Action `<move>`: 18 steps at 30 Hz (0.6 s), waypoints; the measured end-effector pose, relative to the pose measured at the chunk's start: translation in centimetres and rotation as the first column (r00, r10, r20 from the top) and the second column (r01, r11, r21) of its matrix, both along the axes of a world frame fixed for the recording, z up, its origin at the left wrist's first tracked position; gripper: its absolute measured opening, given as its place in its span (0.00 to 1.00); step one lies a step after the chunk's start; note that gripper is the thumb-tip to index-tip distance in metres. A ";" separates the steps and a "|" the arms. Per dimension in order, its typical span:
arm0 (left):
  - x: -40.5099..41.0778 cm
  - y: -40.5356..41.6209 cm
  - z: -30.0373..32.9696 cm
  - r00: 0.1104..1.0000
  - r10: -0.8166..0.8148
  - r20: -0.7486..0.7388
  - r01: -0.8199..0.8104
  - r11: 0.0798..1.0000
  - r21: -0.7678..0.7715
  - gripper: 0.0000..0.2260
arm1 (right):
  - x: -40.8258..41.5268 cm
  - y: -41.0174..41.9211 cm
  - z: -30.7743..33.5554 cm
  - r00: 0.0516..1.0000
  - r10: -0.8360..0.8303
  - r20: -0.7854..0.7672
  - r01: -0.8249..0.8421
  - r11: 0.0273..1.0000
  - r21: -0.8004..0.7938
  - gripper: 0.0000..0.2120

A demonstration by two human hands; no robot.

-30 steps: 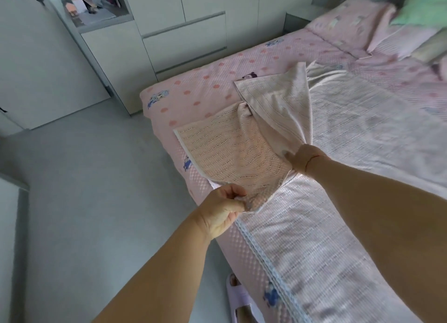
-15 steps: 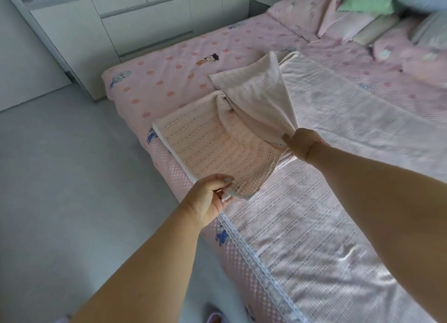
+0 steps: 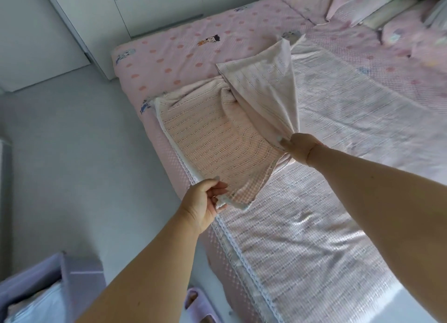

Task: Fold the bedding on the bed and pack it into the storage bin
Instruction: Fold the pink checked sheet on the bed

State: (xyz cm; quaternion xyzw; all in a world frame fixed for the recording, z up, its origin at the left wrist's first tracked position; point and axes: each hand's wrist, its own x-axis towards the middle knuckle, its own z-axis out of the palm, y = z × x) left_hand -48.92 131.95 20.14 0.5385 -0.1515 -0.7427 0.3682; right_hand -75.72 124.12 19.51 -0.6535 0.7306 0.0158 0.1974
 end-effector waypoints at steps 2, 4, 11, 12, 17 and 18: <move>-0.9 2.1 -0.2 1.000 0.010 0.022 -0.010 1.000 0.005 0.16 | -0.7 1.8 -0.1 1.000 0.017 0.012 -0.017 1.000 0.000 0.27; -1.7 4.1 -0.3 0.999 0.023 0.030 -0.023 1.000 -0.002 0.15 | -1.5 3.0 -0.3 0.999 0.040 0.007 -0.040 0.999 0.002 0.28; -3.7 10.2 0.2 0.997 0.061 0.044 -0.060 0.998 -0.033 0.14 | -3.6 7.9 0.5 0.995 0.094 -0.022 -0.096 0.990 -0.104 0.28; -4.0 11.1 0.5 0.997 0.054 0.054 -0.052 0.998 -0.038 0.14 | -3.9 9.0 0.7 0.995 0.095 -0.019 -0.097 0.987 -0.126 0.28; -6.2 16.7 1.7 0.996 0.033 0.084 -0.026 0.996 -0.080 0.14 | -6.4 14.3 1.3 0.996 0.090 -0.021 -0.093 0.981 -0.170 0.30; -6.7 17.9 2.0 0.995 0.037 0.089 -0.029 0.996 -0.089 0.14 | -6.9 15.4 1.4 0.996 0.083 -0.013 -0.084 0.979 -0.184 0.30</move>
